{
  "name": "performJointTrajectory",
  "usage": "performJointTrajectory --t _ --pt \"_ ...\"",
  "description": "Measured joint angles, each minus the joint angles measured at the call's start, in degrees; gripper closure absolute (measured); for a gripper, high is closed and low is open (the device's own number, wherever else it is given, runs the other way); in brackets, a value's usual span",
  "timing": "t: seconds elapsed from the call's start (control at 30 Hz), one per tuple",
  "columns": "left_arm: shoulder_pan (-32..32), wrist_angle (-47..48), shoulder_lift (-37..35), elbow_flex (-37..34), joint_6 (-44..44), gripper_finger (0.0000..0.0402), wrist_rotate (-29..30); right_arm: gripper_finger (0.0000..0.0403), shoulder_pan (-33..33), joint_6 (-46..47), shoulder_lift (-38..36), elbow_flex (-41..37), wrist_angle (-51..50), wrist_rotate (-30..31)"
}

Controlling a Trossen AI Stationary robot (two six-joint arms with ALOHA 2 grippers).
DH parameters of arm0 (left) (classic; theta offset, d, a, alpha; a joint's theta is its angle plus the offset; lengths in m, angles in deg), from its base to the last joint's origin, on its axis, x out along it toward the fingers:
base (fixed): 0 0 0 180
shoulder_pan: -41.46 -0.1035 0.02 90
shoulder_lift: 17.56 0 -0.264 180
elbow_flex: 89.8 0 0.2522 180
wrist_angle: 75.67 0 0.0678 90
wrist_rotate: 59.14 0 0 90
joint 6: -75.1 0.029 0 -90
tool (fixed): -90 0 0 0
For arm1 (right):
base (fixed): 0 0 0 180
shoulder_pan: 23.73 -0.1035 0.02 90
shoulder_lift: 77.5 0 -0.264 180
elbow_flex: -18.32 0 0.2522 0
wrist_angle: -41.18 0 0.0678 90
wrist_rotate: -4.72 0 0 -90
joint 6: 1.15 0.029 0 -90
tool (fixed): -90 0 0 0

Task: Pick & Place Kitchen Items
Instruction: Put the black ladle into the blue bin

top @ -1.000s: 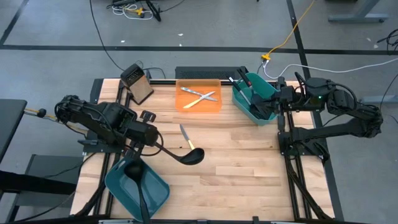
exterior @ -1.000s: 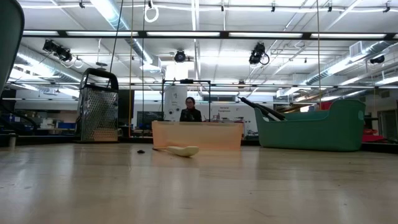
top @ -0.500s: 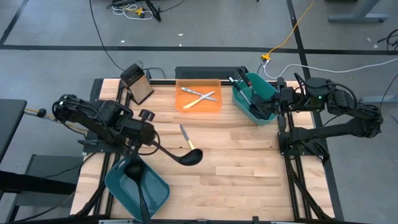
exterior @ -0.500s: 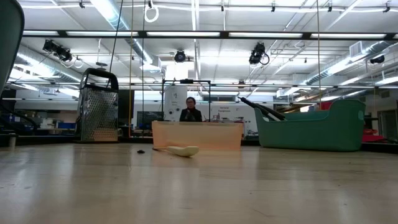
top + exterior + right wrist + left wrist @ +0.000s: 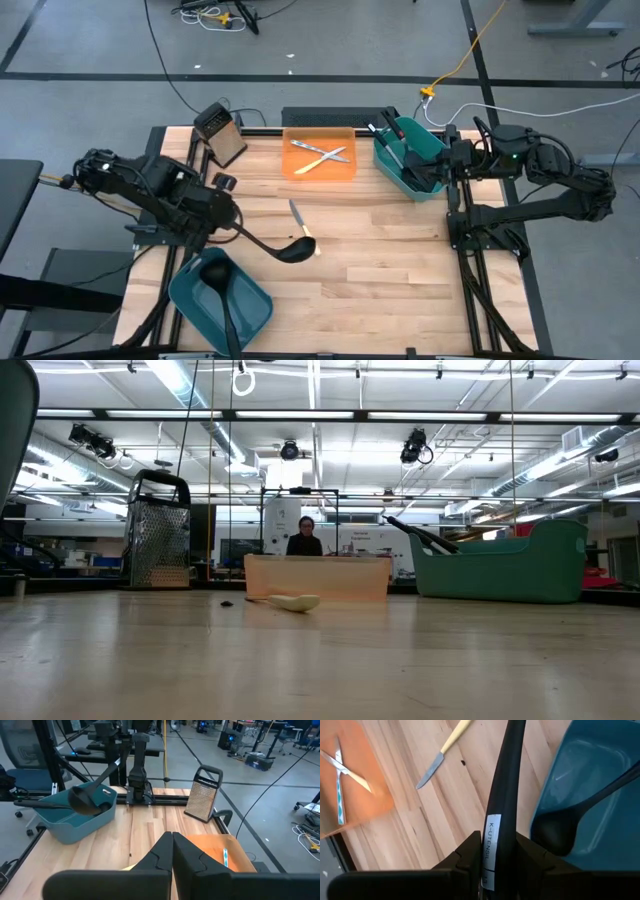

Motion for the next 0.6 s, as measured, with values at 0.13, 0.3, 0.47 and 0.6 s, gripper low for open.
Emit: performJointTrajectory --t 0.13,0.3,0.47,0.6 --pt "0.00 0.05 -2.89 -2.28 -1.49 0.0313 -0.84 0.0398 -0.01 0.03 0.05 0.00 0.00 0.01" --pt "0.03 0.03 -6.34 -4.47 -1.93 0.0316 -2.79 0.0398 -0.01 0.06 0.49 0.00 -0.03 0.01" --pt "0.86 -0.13 -8.00 -6.55 -2.78 0.0320 -6.11 0.0398 -0.02 0.06 0.74 0.00 -0.02 0.01" --pt "2.14 -0.16 -9.46 -7.59 -4.29 0.0321 -9.44 0.0398 0.00 0.07 1.17 0.00 -0.02 0.03"
